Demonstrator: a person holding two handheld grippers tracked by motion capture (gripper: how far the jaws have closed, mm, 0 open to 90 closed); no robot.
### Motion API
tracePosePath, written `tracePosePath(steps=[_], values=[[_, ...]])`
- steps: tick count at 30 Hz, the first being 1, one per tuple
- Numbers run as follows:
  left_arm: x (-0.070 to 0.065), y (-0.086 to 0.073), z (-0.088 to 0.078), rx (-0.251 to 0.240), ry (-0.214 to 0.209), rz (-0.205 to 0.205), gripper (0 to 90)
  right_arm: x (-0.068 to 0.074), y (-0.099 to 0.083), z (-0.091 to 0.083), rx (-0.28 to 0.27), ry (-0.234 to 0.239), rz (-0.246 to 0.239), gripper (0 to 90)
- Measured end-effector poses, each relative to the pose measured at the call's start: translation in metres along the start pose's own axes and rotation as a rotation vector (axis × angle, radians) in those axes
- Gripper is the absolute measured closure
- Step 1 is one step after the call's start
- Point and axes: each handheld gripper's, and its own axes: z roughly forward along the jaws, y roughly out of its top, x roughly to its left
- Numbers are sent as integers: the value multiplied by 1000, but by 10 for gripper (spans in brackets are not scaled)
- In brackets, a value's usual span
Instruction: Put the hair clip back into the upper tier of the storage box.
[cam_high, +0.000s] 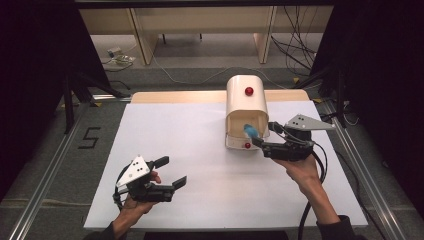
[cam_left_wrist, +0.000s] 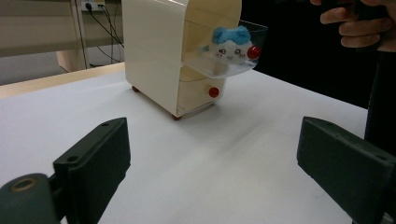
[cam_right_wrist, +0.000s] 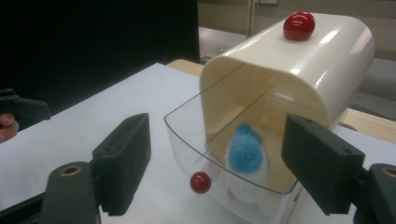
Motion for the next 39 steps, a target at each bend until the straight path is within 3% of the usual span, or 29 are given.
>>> tracePosePath(steps=[10,16,39], values=[[0,0,0,0,-1,0,93,5,-6,1,-30,8,9,204],[0,0,0,2,-4,-2,93,6,-13,-1,-92,29,14,193],[0,0,1,5,-3,-1,92,10,-31,-2,-90,32,-1,174]])
